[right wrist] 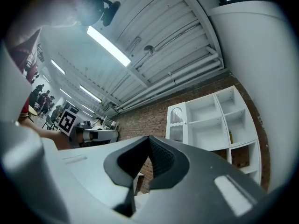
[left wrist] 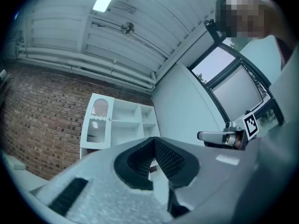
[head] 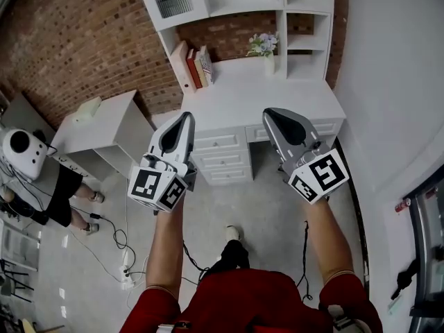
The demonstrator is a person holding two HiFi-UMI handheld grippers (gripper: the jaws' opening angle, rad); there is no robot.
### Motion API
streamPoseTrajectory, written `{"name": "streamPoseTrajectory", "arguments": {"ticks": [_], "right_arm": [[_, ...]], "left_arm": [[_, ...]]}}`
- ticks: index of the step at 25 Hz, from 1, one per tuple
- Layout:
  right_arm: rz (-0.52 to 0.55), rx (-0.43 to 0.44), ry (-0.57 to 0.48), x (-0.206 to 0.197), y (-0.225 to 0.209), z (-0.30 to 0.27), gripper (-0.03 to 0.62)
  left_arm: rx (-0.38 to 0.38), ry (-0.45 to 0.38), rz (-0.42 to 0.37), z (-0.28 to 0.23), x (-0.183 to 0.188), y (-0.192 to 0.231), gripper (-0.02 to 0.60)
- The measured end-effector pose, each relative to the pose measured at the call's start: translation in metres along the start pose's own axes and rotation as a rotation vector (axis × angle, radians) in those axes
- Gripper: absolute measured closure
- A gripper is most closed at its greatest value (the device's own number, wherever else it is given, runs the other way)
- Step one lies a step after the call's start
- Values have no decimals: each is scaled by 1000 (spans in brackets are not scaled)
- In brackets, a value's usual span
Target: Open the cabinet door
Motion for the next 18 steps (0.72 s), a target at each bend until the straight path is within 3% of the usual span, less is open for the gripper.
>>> {"name": "streamPoseTrajectory", "arguments": {"ticks": [8,18], "right_arm": [[43,-7,13,-28,-43,-95,585],[63,-73,17,-86,-113,-229,585]], "left_arm": [[2,-42,8,-65,-37,98,580],[-77,-79,3,-167,-74,236,580]]}}
Point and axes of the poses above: the fingertips, and each gripper's own axes: z backward along the fingers, y to its left, x out of its top, the point moved 7 cm from there along z, backward along the fingers, and after that the axes turned 3 degrees about -x, right-handed, at the moved point
